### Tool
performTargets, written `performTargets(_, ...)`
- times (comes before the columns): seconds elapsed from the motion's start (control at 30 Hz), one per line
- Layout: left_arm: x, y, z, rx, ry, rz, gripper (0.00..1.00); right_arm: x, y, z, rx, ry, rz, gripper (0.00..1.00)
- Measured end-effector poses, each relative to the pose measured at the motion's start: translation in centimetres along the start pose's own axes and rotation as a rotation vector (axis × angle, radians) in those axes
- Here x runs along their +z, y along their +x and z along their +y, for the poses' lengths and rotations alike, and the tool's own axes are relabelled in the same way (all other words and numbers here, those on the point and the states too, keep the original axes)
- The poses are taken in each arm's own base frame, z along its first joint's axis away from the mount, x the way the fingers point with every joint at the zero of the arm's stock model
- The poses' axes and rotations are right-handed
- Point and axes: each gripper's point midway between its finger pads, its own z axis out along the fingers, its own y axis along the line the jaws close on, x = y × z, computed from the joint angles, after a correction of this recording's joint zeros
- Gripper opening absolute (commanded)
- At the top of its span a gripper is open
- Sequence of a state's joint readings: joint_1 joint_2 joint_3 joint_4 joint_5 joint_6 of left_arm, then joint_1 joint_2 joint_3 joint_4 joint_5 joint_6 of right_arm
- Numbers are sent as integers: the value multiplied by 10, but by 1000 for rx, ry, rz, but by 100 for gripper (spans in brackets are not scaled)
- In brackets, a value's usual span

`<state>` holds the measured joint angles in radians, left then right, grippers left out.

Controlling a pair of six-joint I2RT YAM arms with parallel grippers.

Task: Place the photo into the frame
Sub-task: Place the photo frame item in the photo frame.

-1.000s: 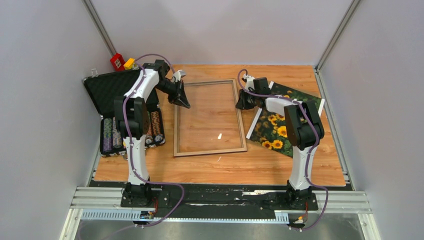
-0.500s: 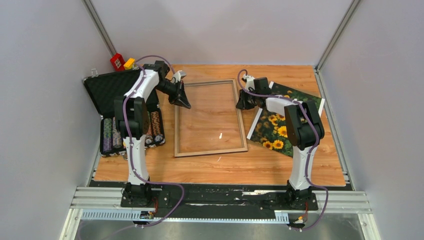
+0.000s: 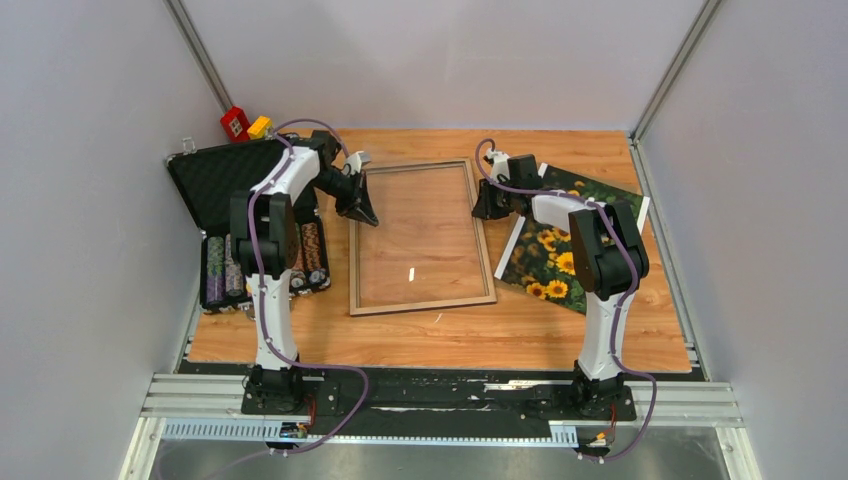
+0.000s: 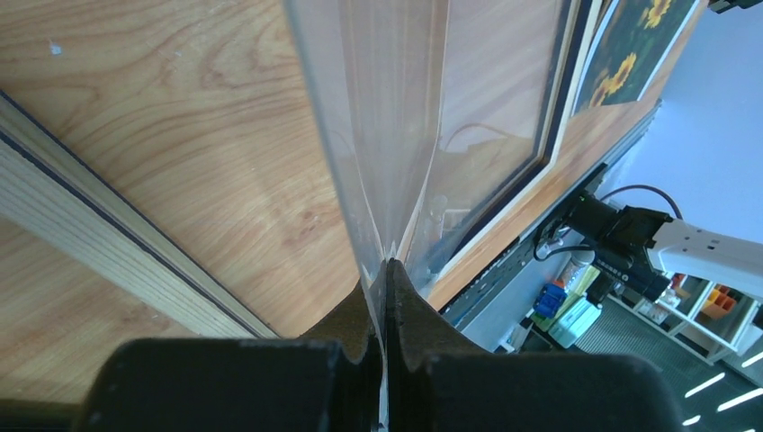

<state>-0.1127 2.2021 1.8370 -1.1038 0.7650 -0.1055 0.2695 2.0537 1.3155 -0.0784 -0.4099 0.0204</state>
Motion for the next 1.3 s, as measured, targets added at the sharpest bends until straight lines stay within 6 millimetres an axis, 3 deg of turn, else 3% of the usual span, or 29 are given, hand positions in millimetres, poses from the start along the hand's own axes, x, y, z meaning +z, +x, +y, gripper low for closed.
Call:
performTargets(0.27,3,-1,8,7,-38,-6,0,0,0,0,0,0,0,18)
performTargets(0.47,8,0,14,4,-49,-8,6,0,0,0,0,-1,0,19)
performTargets(1.0,15,4,29,-17,-91,-6,35,0,0,2,-2,-5,1,19)
performTargets(1.3,16,5,31,-21,-94,-4,46,1,0,3,-3,-6,1,19)
